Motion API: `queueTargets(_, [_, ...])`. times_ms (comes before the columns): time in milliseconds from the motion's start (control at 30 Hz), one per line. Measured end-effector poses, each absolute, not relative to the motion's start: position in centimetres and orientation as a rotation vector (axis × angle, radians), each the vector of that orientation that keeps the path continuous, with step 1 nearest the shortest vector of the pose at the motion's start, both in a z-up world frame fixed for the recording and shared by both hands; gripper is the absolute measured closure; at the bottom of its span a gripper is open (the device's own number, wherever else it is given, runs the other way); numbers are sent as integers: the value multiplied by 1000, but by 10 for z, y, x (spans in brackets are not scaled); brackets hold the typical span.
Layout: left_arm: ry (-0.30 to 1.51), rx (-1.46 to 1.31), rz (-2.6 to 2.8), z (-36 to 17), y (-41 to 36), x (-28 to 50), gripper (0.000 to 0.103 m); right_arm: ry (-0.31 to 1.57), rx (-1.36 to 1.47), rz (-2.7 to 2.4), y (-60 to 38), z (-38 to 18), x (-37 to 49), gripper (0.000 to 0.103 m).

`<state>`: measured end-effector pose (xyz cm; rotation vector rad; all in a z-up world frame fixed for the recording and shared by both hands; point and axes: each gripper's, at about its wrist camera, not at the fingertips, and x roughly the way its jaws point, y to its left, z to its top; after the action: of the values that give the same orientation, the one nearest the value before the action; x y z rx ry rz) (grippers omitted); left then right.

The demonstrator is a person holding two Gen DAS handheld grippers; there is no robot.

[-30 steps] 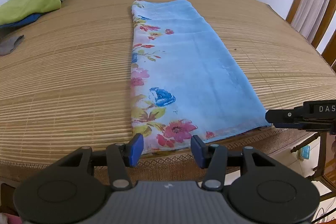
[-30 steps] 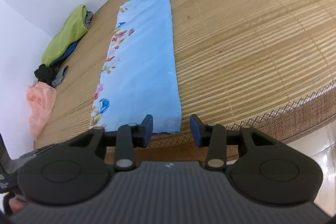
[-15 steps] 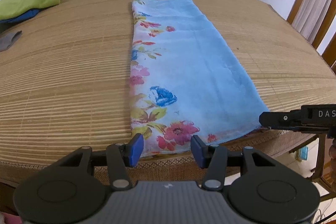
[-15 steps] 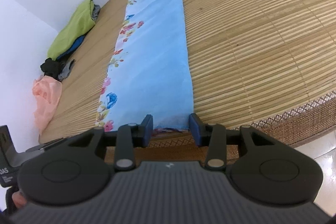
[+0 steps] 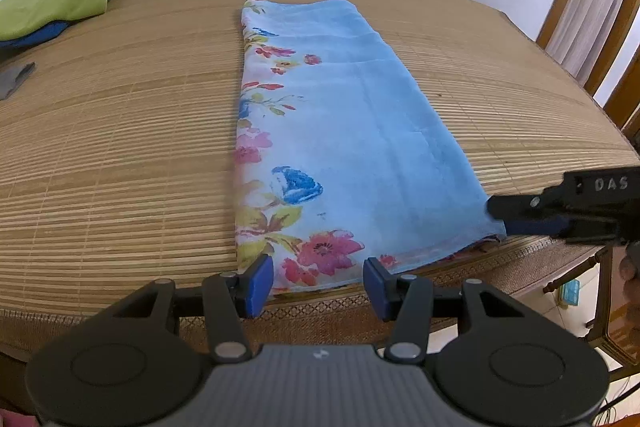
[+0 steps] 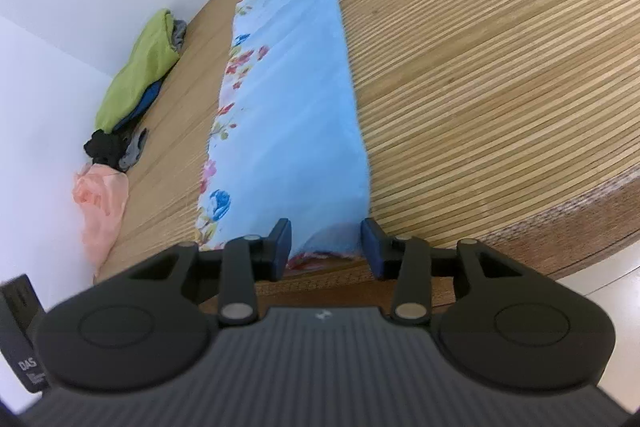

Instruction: Fold clothes

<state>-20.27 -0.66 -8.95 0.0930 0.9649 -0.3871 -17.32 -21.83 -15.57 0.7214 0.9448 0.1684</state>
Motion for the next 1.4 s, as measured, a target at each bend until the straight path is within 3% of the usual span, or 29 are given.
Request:
queueTargets(400, [944,132,-419,-90,-12,-207,51,929,498,239,-183,-153,-164,58])
queueTargets(433, [930,151,-428,-89,-14,-210,51,929,479,244,-178,-153,-163,67])
queueTargets(467, [914,164,-445,-88,-18,-212,51,934,467,245,-175,-152,-162,87])
queueTargets(500, [898,178,-462,-86,-22,-213,51,943,469,243,-175,-153,-161,94])
queueTargets(733, [779,283,-579,-77,-51,-226,47,955,812,231,-199,-147,-146,96])
queueTargets(933, [685,476,-581,-99,-97,-221,46,945,876,251,-200,-133,-134,96])
queueTargets(1000, [691,524,-568,-110,-104,-216,66,943,890,255,-202,-131,-133,96])
queueTargets(1033, [697,546,-565,-115,-106,-213,94,943,893,256,-203,-130,-133,96])
queueTargets(1067, [701,556,-562,-116,-107,-210,98,945,876,266,-204,-128,-134,95])
queueTargets(1200, [721,514,-585,-107,-99,-203,98,937,658,319,-207,-114,-140,87])
queueTargets(1233, [726,500,-588,-105,-97,-201,98,905,516,321,-205,-109,-147,73])
queueTargets(1267, [733,487,-590,-103,-95,-199,98,863,362,318,-202,-104,-155,53])
queueTargets(1333, [749,462,-593,-98,-93,-194,98,757,50,316,-195,-99,-173,30])
queueTargets(1400, [766,444,-592,-96,-93,-190,98,645,-232,359,-181,-106,-190,27])
